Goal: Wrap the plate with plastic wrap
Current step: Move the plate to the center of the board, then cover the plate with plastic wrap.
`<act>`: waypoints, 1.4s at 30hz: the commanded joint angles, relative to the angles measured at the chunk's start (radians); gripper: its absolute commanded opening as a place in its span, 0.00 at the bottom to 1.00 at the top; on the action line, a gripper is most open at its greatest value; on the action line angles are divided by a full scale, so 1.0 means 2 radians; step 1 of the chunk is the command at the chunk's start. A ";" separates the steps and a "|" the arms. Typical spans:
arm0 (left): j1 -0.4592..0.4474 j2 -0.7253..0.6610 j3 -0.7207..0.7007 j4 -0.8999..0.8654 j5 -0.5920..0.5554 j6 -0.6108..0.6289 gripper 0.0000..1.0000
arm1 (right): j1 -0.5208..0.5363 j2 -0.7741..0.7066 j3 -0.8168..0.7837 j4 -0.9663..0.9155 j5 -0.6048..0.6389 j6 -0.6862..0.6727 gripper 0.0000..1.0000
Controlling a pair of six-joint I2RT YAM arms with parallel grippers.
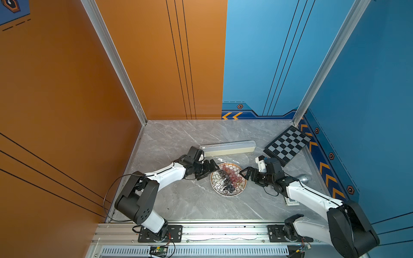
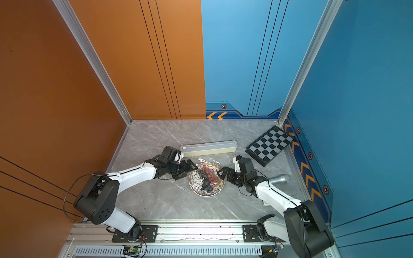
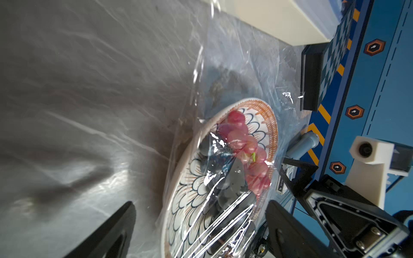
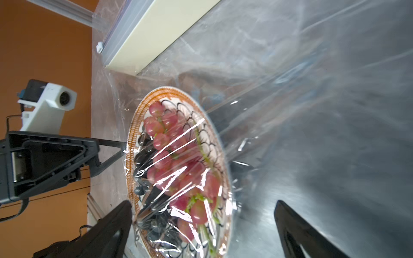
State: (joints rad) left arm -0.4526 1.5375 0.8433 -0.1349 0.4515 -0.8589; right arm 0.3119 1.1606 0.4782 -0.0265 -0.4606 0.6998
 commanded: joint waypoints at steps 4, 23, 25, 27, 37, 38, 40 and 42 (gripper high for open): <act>0.051 0.013 0.066 -0.022 0.010 0.046 0.94 | -0.098 -0.002 0.032 -0.057 -0.050 -0.067 1.00; 0.035 0.164 0.161 0.001 -0.002 0.060 0.48 | -0.092 0.244 0.125 0.130 -0.037 -0.018 0.70; 0.039 0.165 0.162 0.001 -0.006 0.063 0.37 | -0.094 0.253 0.129 0.126 -0.037 -0.024 0.63; 0.042 0.167 0.162 -0.005 -0.011 0.069 0.28 | -0.095 0.259 0.132 0.112 -0.032 -0.036 0.49; 0.048 0.169 0.136 -0.022 -0.021 0.088 0.04 | -0.090 0.236 0.114 0.042 -0.011 -0.088 0.00; 0.046 0.169 0.131 -0.022 -0.020 0.088 0.02 | -0.086 0.230 0.106 0.042 -0.012 -0.086 0.00; 0.045 0.167 0.122 -0.022 -0.018 0.089 0.01 | -0.079 0.216 0.092 0.042 -0.015 -0.082 0.00; 0.043 0.162 0.112 -0.022 -0.017 0.088 0.01 | -0.071 0.201 0.076 0.042 -0.015 -0.078 0.00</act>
State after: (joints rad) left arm -0.3614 1.8614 1.1004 -0.1497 0.4267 -0.7025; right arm 0.1471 1.6112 0.6674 0.0971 -0.4999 0.5568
